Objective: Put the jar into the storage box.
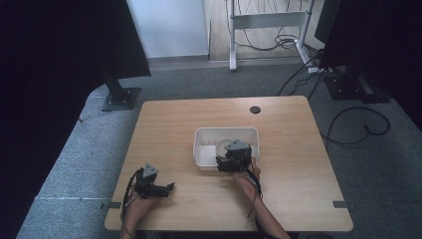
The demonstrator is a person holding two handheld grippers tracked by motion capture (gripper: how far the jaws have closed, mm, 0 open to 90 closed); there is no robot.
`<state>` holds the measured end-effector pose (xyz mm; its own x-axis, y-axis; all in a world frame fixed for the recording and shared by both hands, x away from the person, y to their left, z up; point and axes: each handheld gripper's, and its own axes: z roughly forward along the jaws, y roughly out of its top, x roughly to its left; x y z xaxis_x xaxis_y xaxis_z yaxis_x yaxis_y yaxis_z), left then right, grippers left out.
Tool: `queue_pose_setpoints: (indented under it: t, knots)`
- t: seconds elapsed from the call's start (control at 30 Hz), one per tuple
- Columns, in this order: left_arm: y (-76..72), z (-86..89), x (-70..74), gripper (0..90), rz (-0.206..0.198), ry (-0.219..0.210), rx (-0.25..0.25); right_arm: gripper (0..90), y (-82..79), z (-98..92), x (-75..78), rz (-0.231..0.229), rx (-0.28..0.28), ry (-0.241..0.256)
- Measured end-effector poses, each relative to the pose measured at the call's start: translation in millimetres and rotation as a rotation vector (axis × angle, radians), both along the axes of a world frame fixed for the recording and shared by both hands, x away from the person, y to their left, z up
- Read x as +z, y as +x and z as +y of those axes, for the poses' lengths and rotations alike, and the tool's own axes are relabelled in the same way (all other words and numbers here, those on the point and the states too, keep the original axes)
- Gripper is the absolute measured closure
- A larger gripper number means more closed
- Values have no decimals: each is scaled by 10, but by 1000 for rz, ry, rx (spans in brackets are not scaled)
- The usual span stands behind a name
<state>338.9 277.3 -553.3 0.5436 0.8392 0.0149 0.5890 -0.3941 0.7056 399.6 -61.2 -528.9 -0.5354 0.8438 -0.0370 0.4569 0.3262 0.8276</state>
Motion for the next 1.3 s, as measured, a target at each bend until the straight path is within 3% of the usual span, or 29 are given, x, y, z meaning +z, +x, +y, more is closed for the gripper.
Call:
queue_pose_setpoints:
  t: [0.13,0.2,0.47,0.57,1.3]
  knots:
    - [0,0,0,16,0,0,0,93,12,-12,-1,10,1,10]
    - [0,0,1,16,1,2,0,93,33,-46,-2,39,1,41]
    - [0,-1,-1,16,-1,1,0,89,38,-47,4,43,7,33]
    - [0,-1,-1,16,-1,1,0,32,52,-53,15,60,31,23]
    - [0,-2,-1,16,-1,1,0,38,-81,-166,164,28,76,9]
